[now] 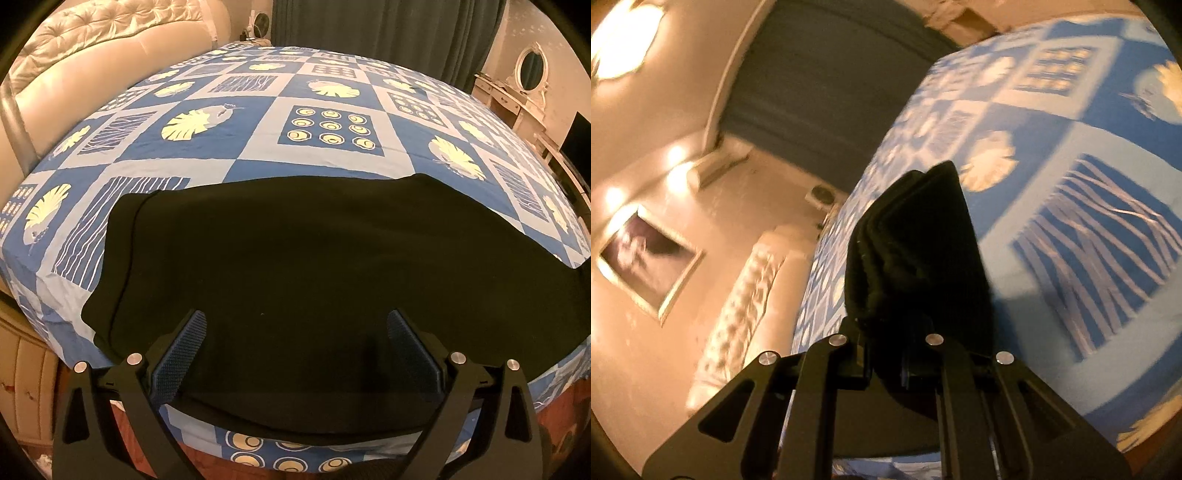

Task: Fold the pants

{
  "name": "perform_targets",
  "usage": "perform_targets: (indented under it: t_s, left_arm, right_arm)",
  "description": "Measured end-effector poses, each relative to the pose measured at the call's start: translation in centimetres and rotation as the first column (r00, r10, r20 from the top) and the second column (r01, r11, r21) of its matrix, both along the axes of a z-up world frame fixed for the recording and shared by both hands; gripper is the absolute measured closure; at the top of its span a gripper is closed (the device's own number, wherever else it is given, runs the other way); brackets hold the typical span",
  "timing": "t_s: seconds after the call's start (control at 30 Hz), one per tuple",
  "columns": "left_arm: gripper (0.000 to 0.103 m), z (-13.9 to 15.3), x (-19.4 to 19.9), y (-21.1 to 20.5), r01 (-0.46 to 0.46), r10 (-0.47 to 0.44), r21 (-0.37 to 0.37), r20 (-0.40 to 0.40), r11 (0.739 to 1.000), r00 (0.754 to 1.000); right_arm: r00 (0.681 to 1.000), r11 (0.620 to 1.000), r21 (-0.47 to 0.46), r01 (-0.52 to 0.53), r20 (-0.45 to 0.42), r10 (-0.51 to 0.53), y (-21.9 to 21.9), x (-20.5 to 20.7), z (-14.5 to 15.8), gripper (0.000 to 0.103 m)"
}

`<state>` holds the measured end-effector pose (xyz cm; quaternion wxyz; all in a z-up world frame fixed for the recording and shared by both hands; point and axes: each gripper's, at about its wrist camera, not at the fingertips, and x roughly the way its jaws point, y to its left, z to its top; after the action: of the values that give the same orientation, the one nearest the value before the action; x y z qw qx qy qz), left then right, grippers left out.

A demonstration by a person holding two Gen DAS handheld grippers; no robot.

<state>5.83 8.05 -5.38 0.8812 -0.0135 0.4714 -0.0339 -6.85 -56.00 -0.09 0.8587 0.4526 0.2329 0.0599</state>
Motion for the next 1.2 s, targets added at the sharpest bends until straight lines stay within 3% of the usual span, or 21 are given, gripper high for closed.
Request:
perform_targets:
  t_s: [0.27, 0.57, 0.9, 1.2]
  left_arm:
    - [0.006, 0.1, 0.0, -0.1, 0.01, -0.01, 0.002, -0.001, 1.0, 1.0]
    - [0.006, 0.1, 0.0, -0.1, 0.01, -0.01, -0.003, -0.002, 1.0, 1.0]
    - [0.006, 0.0, 0.0, -0.2, 0.009, -0.009, -0.007, -0.003, 1.0, 1.0]
    - [0.006, -0.1, 0.0, -0.3, 0.009, -0.009, -0.008, -0.004, 1.0, 1.0]
  right_arm:
    - [0.991, 0.991, -0.045, -0.13, 0.03, 0.131, 6.8, 3.8, 2.1, 0.093]
    - [0.963, 0.955, -0.122, -0.27, -0.025, 0.269, 16.1, 7.5, 1.5, 0.093]
    - [0.909, 0.866, -0.284, -0.411, -0.193, 0.368, 25.5, 10.0, -2.4, 0.093]
    - [0.86, 0.789, -0.35, -0.506, -0.28, 0.427, 31.8, 10.9, -5.5, 0.093]
